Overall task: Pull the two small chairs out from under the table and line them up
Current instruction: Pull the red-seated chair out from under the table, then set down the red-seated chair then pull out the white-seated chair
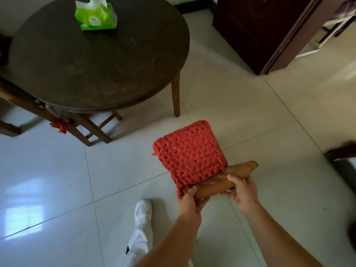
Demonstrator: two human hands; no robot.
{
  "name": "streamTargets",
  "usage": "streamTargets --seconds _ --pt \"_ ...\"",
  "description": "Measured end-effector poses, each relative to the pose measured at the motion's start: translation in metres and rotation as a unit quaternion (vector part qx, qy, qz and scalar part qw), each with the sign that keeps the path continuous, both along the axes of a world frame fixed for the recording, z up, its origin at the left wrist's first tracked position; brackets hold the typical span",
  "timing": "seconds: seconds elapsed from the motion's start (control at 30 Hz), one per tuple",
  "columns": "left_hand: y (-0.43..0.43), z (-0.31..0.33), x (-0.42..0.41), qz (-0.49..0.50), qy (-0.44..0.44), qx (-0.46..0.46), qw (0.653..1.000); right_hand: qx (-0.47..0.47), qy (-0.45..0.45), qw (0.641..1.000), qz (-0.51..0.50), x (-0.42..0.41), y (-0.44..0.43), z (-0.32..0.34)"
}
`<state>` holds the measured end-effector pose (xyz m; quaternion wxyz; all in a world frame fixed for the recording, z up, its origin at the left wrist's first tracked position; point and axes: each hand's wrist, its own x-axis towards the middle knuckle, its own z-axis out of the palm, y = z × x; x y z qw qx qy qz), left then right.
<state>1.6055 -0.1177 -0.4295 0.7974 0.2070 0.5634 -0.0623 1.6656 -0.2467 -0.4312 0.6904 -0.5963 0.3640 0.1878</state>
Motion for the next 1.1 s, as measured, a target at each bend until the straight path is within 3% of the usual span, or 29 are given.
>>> streamTargets --seconds 0.37,0.6,0.73,0.87,1.1 --pt "-0.001 -0.006 -0.006 -0.074 0.018 0.017 0.997 0.037 0.090 0.995 0.005 -0.007 -0.014 -0.012" --pt "0.014 0.028 0.001 -0.147 0.070 0.035 0.986 0.031 0.137 0.990 0.023 0.005 -0.009 0.006" --pt "0.039 0.063 0.006 -0.149 0.060 0.118 0.980 -0.034 0.145 0.988 0.048 0.012 0.001 0.039" --pt "0.079 0.106 -0.003 -0.123 -0.017 0.132 0.983 -0.081 0.139 0.981 0.109 0.009 0.024 0.085" --pt "0.173 0.179 -0.052 -0.055 -0.076 0.170 0.981 -0.029 0.077 0.980 0.179 -0.009 0.117 0.176"
